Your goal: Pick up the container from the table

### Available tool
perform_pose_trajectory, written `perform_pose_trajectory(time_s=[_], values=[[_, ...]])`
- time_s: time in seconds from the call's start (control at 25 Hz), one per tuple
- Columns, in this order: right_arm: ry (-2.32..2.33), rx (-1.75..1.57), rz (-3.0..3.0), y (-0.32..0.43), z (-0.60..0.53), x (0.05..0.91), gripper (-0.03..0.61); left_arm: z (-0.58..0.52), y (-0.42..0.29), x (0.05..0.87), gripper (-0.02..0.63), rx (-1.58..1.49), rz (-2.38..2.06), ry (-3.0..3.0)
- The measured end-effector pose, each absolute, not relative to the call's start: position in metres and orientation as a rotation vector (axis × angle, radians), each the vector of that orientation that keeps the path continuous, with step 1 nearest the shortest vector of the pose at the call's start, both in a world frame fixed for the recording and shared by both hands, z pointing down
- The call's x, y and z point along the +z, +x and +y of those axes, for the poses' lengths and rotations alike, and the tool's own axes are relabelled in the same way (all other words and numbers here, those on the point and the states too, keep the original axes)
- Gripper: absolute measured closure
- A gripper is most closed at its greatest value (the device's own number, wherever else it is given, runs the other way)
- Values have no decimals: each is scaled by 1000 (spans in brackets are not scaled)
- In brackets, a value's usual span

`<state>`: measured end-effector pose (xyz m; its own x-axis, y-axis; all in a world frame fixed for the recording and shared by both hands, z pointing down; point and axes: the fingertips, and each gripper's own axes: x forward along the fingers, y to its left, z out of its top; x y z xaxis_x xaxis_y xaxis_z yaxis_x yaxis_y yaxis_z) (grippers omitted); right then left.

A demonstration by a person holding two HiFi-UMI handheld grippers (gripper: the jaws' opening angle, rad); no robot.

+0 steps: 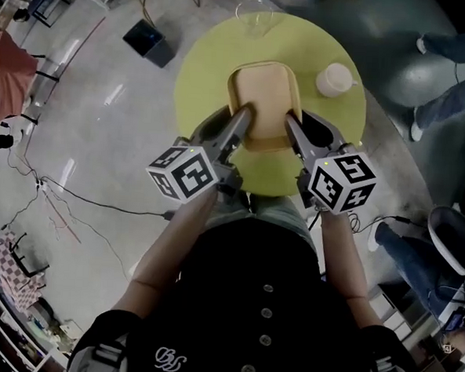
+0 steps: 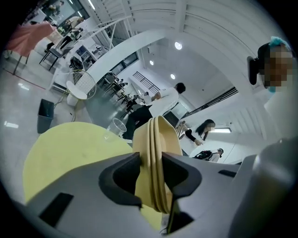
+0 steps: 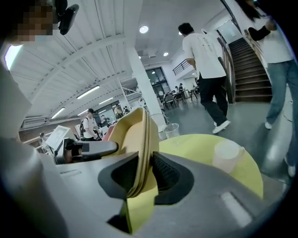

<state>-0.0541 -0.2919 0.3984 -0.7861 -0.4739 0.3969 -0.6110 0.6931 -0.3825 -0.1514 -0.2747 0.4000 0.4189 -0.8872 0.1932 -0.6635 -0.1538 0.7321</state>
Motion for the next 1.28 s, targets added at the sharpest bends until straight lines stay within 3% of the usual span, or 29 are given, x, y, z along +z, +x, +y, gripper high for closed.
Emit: perform_pose_trajectory(time_s=[1.28], values=[[1001,644,-2720,-47,-293,353,515,-280,-144,343,485,-300,-1281,2138]])
